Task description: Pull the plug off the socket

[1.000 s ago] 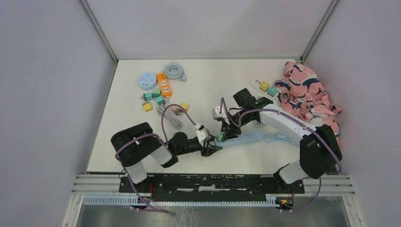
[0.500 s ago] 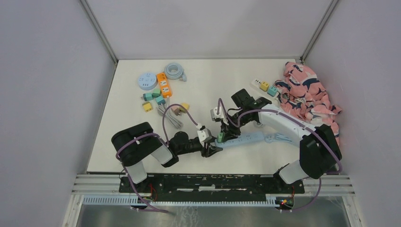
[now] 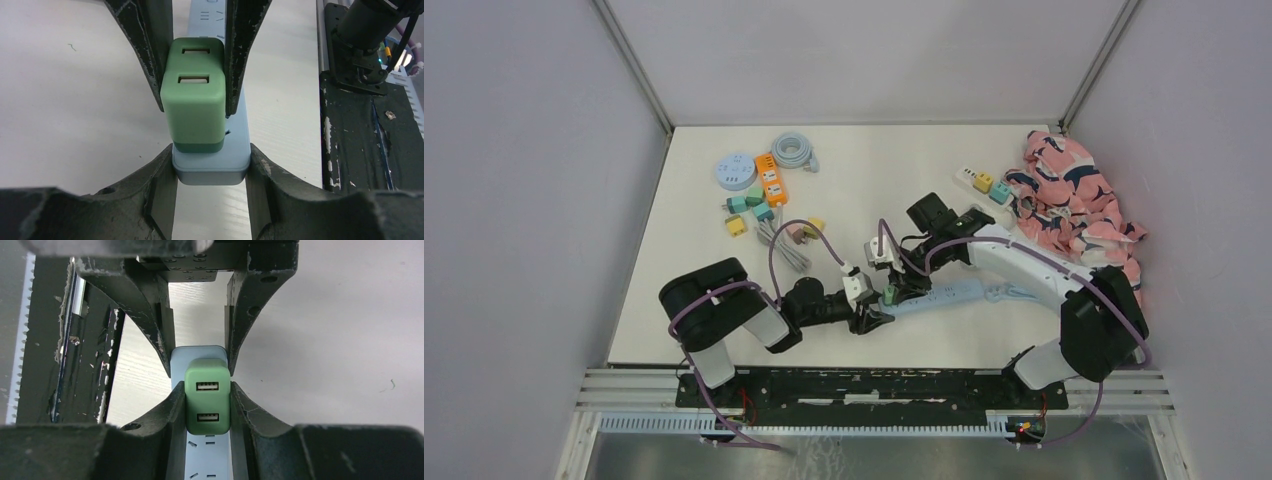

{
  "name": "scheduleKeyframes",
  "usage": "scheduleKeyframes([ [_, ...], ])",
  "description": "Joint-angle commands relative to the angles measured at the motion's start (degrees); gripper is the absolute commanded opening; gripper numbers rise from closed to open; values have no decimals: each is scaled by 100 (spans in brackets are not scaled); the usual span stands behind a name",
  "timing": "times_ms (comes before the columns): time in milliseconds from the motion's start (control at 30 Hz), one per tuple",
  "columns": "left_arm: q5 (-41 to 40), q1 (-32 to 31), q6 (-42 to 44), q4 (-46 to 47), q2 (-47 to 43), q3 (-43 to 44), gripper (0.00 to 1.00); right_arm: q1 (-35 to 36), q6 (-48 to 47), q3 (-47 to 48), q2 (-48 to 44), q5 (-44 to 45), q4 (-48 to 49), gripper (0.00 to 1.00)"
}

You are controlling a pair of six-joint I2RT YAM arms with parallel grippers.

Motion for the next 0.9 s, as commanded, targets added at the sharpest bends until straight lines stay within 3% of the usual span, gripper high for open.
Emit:
scheduleKeyframes([
  [0, -86, 64, 53, -551, 94, -40, 3, 213, 740, 490, -53, -854, 320, 0],
  [200, -161, 78, 70, -496, 52, -171, 3, -717, 242, 277, -274, -856, -58, 0],
  [333, -113, 134, 54, -495, 65, -134, 3, -547, -969, 50, -426, -1427, -615, 0],
  [400, -93, 150, 14, -482, 59, -123, 3, -184, -1125, 96, -365, -1436, -728, 0],
  [467, -82, 155, -27, -453, 100, -101, 3, 155, -579, 114, -285, -1373, -311, 0],
  [600, -40, 154, -173, -438, 196, -37, 3, 396, 1600, 149, -102, -1090, 1233, 0],
  [733, -53, 172, -214, -429, 204, -73, 3, -108, 2095, 182, -158, -703, 1614, 0],
  [800, -51, 216, -220, -376, 191, -134, 3, -463, 1480, 139, -279, -797, 1169, 0],
  [867, -22, 295, -243, -318, 190, -176, 3, -580, 104, 103, -451, -874, 38, 0],
])
